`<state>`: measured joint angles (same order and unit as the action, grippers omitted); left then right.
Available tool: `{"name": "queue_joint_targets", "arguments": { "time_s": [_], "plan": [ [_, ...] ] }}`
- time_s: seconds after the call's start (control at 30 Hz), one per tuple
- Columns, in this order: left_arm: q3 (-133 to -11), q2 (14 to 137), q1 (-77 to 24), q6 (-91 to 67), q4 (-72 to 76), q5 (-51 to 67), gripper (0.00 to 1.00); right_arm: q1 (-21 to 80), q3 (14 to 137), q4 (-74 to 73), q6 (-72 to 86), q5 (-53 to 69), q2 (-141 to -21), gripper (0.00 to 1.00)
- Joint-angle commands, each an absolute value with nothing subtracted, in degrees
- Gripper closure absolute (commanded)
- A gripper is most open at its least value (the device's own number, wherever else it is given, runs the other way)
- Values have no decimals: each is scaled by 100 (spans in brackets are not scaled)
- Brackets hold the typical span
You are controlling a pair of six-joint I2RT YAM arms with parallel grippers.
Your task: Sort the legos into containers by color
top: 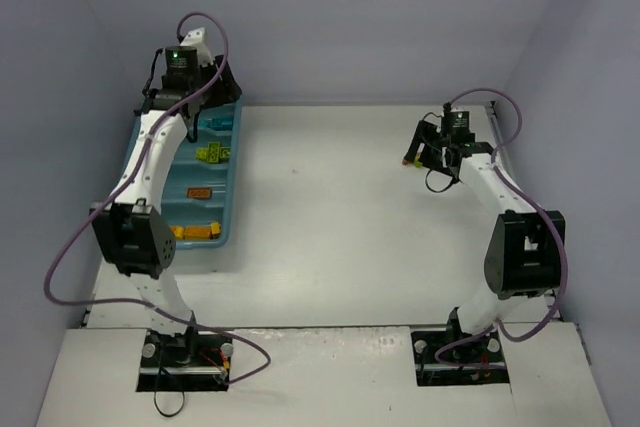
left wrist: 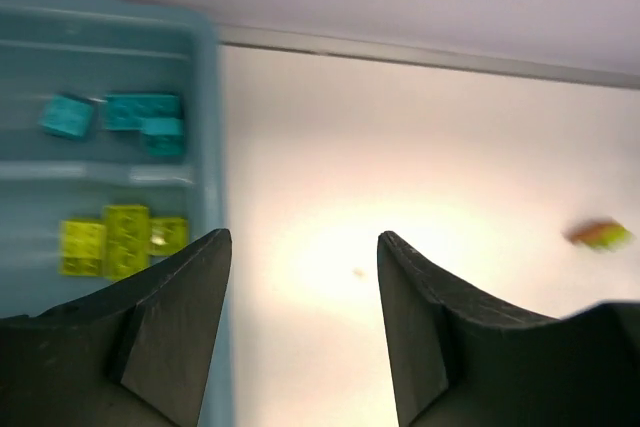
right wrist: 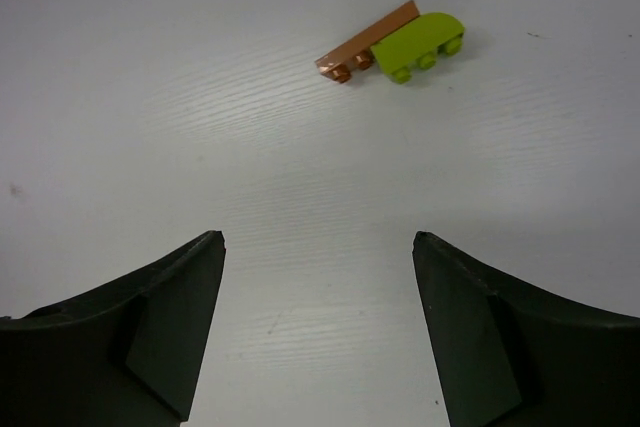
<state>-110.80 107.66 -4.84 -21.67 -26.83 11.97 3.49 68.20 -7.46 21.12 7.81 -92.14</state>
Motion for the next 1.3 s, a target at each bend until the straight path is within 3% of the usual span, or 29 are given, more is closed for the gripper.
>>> {"name": "queue_joint_targets", "arguments": {
  "time_s": [0.0,0.17,0.47,1.1,1.2,1.27],
  "plan": [
    [-10190,9881,-852,-2461,-2549,1818,46,133,7224,-791,2363,35,-9509,27],
    [-9459,9388,-1335,-2400,-2698,2030,46,-298,7514,-774,3136,316,-10123,38],
    [-8649,8930,-2012,-2355,-2655,1907,46,-325,7752,-563,4639,-263,-10774,33],
    [-8104,8710,-2215,-2435,-2619,1986,46,-387,8490,-483,5695,-211,-11874,30],
    [-8060,8710,-2232,-2434,-2628,2013,46,-378,8473,-404,5730,-114,-11997,42],
    [-8051,8710,-2241,-2435,-2619,2013,46,-378,8464,-387,5704,-88,-12014,44]
  ]
}}
